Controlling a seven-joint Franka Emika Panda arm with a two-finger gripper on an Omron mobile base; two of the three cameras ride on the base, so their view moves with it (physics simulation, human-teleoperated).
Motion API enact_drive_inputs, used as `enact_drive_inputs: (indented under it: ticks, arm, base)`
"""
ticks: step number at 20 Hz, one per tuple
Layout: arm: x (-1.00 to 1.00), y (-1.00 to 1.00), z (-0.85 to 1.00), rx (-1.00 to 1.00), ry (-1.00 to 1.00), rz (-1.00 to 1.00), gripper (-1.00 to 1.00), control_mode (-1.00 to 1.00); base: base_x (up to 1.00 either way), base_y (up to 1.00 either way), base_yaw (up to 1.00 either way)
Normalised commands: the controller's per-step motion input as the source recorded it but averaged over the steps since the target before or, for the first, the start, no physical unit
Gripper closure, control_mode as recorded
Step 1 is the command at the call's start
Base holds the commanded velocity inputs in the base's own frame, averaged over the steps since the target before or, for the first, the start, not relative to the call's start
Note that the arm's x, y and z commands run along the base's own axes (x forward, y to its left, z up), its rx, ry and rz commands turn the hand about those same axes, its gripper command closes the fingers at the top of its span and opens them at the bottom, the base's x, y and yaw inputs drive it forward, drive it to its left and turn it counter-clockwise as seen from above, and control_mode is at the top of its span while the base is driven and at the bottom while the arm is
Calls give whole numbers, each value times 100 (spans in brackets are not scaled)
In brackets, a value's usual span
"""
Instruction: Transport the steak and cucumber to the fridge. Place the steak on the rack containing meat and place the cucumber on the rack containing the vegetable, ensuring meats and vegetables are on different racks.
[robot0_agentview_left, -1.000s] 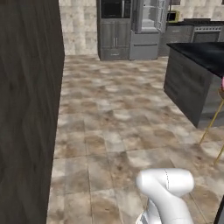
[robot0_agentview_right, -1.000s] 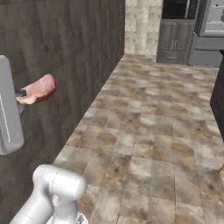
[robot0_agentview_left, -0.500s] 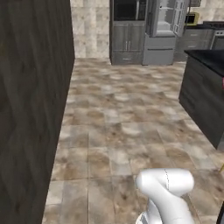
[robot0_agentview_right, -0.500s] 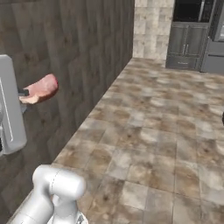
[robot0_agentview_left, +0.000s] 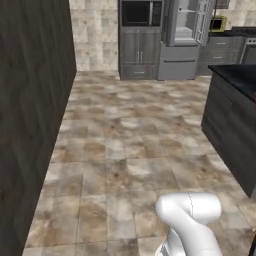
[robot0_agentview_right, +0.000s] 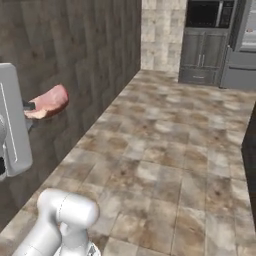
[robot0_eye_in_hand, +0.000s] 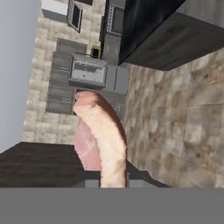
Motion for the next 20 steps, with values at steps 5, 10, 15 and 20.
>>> enact_drive_inputs:
  ticks: [5, 10, 15, 20]
  arm:
    - [0, 0, 0, 0, 0, 0, 100, 100]
    - [0, 0, 0, 0, 0, 0, 100, 100]
    - [0, 0, 0, 0, 0, 0, 100, 100]
    - [0, 0, 0, 0, 0, 0, 100, 100]
  base:
    - [100, -30, 0]
    - [100, 5, 0]
    - [100, 0, 0]
    - [100, 0, 0]
